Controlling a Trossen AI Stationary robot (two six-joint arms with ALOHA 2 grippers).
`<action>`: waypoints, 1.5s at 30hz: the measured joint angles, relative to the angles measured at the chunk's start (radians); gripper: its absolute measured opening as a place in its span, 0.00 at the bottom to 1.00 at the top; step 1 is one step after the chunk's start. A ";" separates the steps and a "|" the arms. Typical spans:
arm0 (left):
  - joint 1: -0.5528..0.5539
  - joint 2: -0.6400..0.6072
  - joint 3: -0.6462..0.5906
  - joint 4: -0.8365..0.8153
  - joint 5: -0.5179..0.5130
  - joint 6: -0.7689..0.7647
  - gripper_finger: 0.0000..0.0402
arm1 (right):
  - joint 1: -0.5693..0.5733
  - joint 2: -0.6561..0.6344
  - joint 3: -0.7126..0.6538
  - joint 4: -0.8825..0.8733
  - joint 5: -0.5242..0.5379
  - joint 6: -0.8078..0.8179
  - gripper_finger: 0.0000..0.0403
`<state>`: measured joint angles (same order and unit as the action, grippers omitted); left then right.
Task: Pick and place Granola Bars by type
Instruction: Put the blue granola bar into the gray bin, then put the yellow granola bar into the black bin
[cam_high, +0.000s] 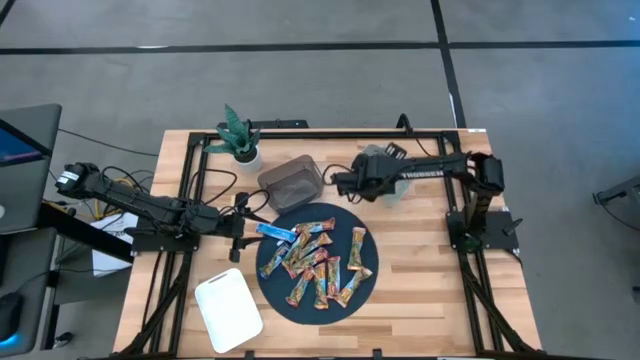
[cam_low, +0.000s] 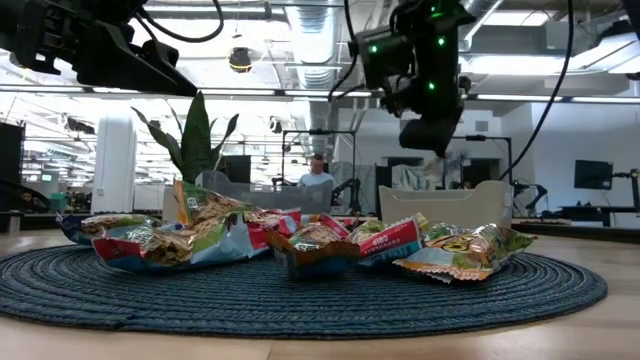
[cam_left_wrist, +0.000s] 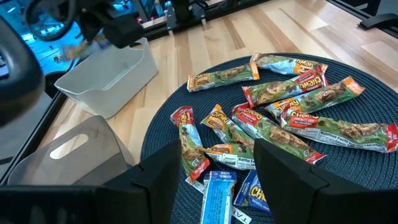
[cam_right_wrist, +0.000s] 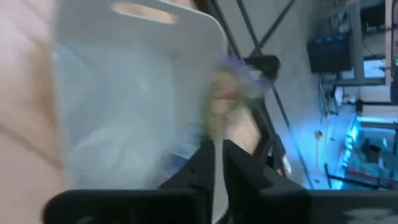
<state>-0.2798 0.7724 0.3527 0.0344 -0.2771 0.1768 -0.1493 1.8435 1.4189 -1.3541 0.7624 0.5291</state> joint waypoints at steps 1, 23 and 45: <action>0.000 0.000 0.000 0.000 0.000 0.000 0.49 | -0.015 0.000 0.000 -0.005 0.000 -0.005 0.10; 0.000 0.000 0.000 -0.054 0.003 -0.046 0.49 | 0.317 0.000 0.000 0.144 0.132 -0.119 0.56; 0.003 0.398 0.121 -0.010 0.094 -0.029 0.49 | 0.717 0.000 -0.158 0.368 0.134 -0.098 0.53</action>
<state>-0.2768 1.1708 0.4737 0.0248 -0.1835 0.1479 0.5678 1.8439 1.2610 -0.9858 0.8960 0.4316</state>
